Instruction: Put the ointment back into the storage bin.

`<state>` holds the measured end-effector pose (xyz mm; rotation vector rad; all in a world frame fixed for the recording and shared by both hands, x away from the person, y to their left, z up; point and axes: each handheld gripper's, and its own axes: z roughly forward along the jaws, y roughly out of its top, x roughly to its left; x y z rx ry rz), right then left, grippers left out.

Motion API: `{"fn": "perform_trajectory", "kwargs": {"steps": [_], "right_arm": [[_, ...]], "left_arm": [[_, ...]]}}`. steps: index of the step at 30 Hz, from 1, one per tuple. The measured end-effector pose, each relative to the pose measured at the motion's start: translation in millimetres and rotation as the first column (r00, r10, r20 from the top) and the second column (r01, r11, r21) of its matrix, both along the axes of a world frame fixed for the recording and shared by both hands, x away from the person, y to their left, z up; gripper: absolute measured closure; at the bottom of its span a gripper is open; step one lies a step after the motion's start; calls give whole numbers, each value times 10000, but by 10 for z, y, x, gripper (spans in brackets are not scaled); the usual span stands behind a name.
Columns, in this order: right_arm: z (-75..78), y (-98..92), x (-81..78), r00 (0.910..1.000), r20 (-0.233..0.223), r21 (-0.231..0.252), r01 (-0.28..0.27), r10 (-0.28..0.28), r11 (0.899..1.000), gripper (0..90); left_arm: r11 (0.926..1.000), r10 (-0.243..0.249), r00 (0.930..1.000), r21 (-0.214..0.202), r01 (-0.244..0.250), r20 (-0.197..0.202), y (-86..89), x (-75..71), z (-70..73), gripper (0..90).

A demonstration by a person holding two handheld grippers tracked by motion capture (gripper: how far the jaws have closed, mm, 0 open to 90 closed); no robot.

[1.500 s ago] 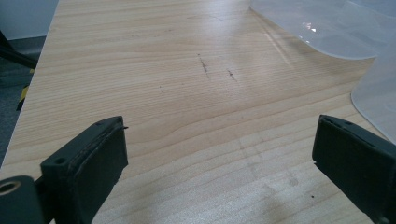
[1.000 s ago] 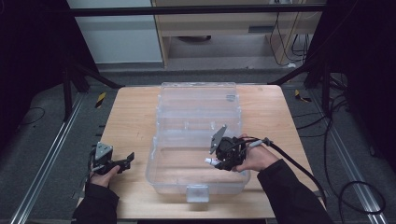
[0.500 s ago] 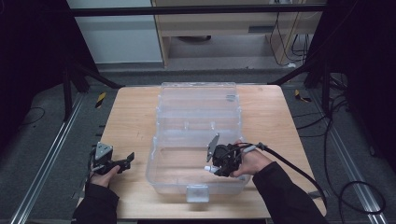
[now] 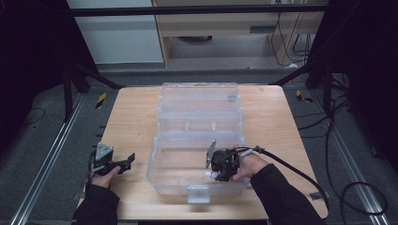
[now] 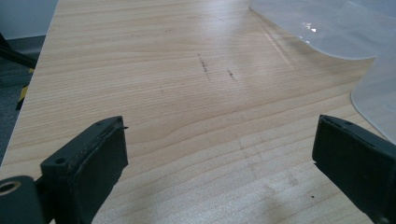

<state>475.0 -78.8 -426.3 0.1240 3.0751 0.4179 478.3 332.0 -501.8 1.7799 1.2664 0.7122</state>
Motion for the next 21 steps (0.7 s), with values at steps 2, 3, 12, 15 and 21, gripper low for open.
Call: {"fn": "perform_trajectory", "kwargs": {"steps": [2,3,12,15,21], "right_arm": [[-6,2,-2,10000,-20,-55,53,-53,10000,697],[-33,4,6,10000,-23,-97,-15,15,10000,697],[-124,29,6,9998,-173,-363,-110,103,9993,696],[-148,33,5,9998,-211,-476,-53,43,9989,695],[-152,29,10,9996,-296,-487,-32,17,9988,685]], "left_arm": [[10000,1,10000,2,-1,-2,0,0,0,27],[10000,-15,10000,28,15,-8,1,0,1,27],[10000,1,10000,-3,-1,3,0,0,0,27],[10000,-13,10000,23,13,-8,2,0,1,27],[10000,-16,10000,30,16,-7,1,0,1,27]]}}
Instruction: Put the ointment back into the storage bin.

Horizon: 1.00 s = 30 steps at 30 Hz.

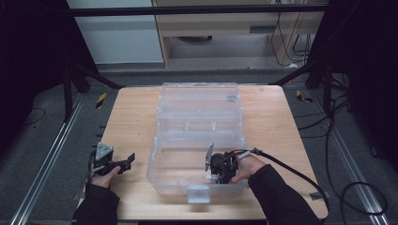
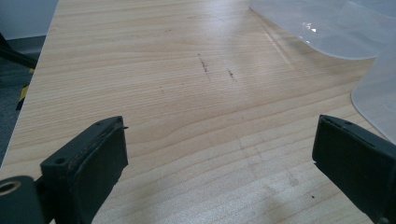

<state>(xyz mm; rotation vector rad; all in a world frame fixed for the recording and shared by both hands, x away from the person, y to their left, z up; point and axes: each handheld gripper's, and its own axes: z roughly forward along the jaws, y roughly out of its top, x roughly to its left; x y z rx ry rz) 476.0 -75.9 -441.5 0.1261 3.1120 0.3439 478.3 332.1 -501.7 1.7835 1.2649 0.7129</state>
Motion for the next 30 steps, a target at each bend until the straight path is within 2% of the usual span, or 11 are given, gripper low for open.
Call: {"fn": "perform_trajectory", "kwargs": {"steps": [8,15,20,21,22,23,24,26,27,28,30], "right_arm": [[33,-18,-2,9999,7,104,160,-160,9998,684],[181,-125,6,9966,450,920,649,-693,9936,664],[390,-305,-15,9788,983,2102,1560,-1796,9651,578],[390,-305,-15,9788,983,2102,1560,-1796,9651,578],[461,-386,-32,9707,967,2627,1881,-2198,9463,539],[461,-386,-32,9707,967,2627,1881,-2198,9463,539],[513,-461,-55,9599,1082,3122,2142,-2587,9255,522],[561,-556,-99,9401,1271,3696,2511,-3163,8946,470],[561,-556,-99,9401,1271,3696,2511,-3163,8946,470],[593,-650,-142,9235,1382,4127,2747,-3578,8684,426],[615,-735,-174,9093,1334,4580,2961,-3942,8382,386]], "left_arm": [[10000,-8,10000,4,8,8,0,0,0,27],[10000,-6,10000,7,6,10,-1,-1,0,27],[10000,7,10000,9,-7,10,-1,-1,0,27],[10000,7,10000,9,-7,10,-1,-1,0,27],[10000,-1,10000,10,1,13,-2,-1,0,27],[10000,-1,10000,10,1,13,-2,-1,0,27],[10000,-1,10000,11,1,13,-1,-1,0,27],[10000,22,10000,2,-22,16,-4,-2,-1,27],[10000,22,10000,2,-22,16,-4,-2,-1,27],[10000,34,10000,8,-34,25,-5,-3,-1,27],[10000,17,10000,27,-17,22,-4,-2,-1,27]]}}
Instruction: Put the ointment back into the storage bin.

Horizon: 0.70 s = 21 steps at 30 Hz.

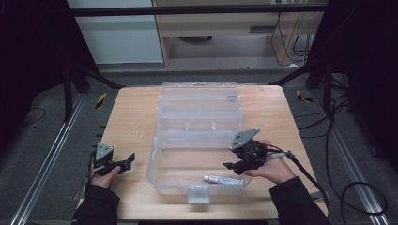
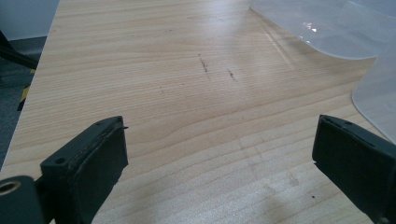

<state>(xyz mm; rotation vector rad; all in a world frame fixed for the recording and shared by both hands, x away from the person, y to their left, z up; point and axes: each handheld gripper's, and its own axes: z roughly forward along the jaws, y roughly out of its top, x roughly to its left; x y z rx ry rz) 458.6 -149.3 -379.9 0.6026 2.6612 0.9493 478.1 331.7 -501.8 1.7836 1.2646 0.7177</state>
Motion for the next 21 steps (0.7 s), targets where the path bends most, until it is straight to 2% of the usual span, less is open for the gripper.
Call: {"fn": "perform_trajectory", "kwargs": {"steps": [2,3,4,6,7,8,9,10,11,12,13,14,15,16,17,18,20,21], "right_arm": [[27,-113,-35,9984,226,445,507,-518,9977,327],[27,-113,-35,9984,226,445,507,-518,9977,327],[37,-207,-61,9926,558,717,1036,-1077,9920,271],[30,-302,-74,9838,796,1130,1511,-1605,9820,247],[30,-302,-74,9838,796,1130,1511,-1605,9820,247],[28,-384,-82,9736,902,1463,1956,-2099,9697,236],[25,-432,-81,9683,889,1669,2165,-2334,9619,235],[21,-490,-82,9595,888,1943,2465,-2673,9495,230],[21,-490,-82,9595,888,1943,2465,-2673,9495,230],[4,-577,-79,9447,812,2312,2921,-3176,9280,207],[4,-577,-79,9447,812,2312,2921,-3176,9280,207],[-28,-666,-66,9286,781,2503,3339,-3627,9087,195],[-28,-666,-66,9286,781,2503,3339,-3627,9087,195],[-78,-749,-51,9078,737,2667,3810,-4129,8853,183],[-112,-788,-41,8964,677,2762,4051,-4381,8716,183],[-145,-823,-26,8870,536,2818,4272,-4587,8591,179],[-196,-879,7,8713,486,2779,4578,-4884,8445,173],[-231,-915,28,8580,500,2812,4791,-5112,8315,173]], "left_arm": [[10000,11,10000,13,-11,8,0,0,0,27],[10000,11,10000,13,-11,8,0,0,0,27],[10000,11,10000,19,-11,7,0,-1,0,27],[10000,8,10000,2,-8,5,0,0,0,27],[10000,8,10000,2,-8,5,0,0,0,27],[10000,11,10000,4,-11,6,0,-1,0,27],[10000,12,10000,4,-12,6,0,-1,0,27],[10000,13,10000,0,-13,5,0,0,0,27],[10000,13,10000,0,-13,5,0,0,0,27],[10000,36,10000,-19,-36,-2,-1,-2,0,27],[10000,36,10000,-19,-36,-2,-1,-2,0,27],[10000,26,10000,-4,-26,1,0,-1,0,27],[10000,26,10000,-4,-26,1,0,-1,0,27],[10000,42,10000,-19,-42,-8,0,-1,0,27],[10000,42,10000,-19,-42,-8,0,-1,0,27],[10000,28,10000,-9,-28,-8,1,0,0,27],[10000,38,10000,-29,-38,-12,1,-1,0,27],[10000,35,10000,-28,-35,-14,1,-1,0,27]]}}
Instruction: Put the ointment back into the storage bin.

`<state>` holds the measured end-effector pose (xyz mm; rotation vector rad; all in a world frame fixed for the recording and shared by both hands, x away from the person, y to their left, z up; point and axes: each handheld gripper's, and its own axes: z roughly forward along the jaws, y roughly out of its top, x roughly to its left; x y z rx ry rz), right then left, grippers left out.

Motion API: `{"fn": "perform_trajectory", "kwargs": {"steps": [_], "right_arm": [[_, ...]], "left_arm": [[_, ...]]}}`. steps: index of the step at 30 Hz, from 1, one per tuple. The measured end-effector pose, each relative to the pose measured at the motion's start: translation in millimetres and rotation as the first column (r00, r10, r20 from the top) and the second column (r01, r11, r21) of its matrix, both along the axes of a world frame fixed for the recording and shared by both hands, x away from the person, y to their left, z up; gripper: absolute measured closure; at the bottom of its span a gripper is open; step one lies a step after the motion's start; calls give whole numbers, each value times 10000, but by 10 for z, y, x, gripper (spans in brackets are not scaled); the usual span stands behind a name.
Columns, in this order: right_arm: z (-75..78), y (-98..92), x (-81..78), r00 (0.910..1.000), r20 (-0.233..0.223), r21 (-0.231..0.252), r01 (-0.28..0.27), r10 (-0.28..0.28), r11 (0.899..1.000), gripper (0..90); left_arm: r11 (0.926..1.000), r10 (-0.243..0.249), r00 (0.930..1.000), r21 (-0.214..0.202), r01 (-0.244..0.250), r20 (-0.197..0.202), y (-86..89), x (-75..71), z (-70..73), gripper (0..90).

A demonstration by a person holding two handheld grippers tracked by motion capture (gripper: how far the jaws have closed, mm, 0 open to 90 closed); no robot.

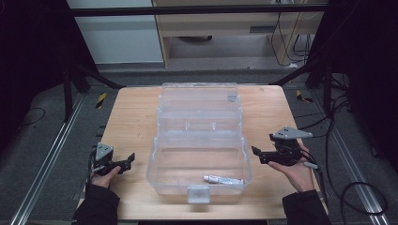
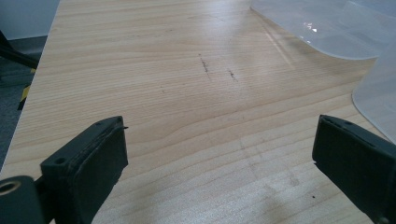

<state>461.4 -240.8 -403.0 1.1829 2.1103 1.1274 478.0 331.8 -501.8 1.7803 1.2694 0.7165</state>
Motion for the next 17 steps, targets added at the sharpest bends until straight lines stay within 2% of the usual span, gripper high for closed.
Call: {"fn": "perform_trajectory", "kwargs": {"steps": [2,3,4,6,7,8,10,12,13,15,17], "right_arm": [[-65,-60,42,9992,-14,98,402,-402,9991,169],[-65,-60,42,9992,-14,98,402,-402,9991,169],[-139,-119,77,9972,-119,179,739,-737,9971,166],[-178,-146,91,9958,-167,134,904,-902,9958,163],[-259,-201,115,9929,-333,25,1139,-1138,9935,161],[-259,-201,115,9929,-333,25,1139,-1138,9935,161],[-375,-277,145,9888,-515,-99,1396,-1400,9902,161],[-403,-294,149,9875,-563,-87,1469,-1472,9891,160],[-476,-339,157,9842,-628,-110,1651,-1655,9862,160],[-499,-356,159,9832,-682,-122,1687,-1692,9856,158],[-583,-425,139,9786,-822,-125,1883,-1886,9820,156]], "left_arm": [[10000,-14,10000,0,14,4,0,0,0,27],[10000,-14,10000,0,14,4,0,0,0,27],[10000,-2,10000,-47,2,13,-1,0,-1,27],[10000,-2,10000,-57,2,24,-1,0,-2,27],[10000,-34,10000,-2,34,14,-2,-1,0,27],[10000,-34,10000,-2,34,14,-2,-1,0,27],[10000,-55,10000,53,54,28,-4,-1,0,27],[10000,-51,10000,51,51,27,-4,-1,0,27],[10000,-50,10000,47,49,28,-4,-1,0,27],[10000,-55,10000,58,55,29,-4,-1,0,27],[10000,-49,10000,21,49,11,-6,0,-1,27]]}}
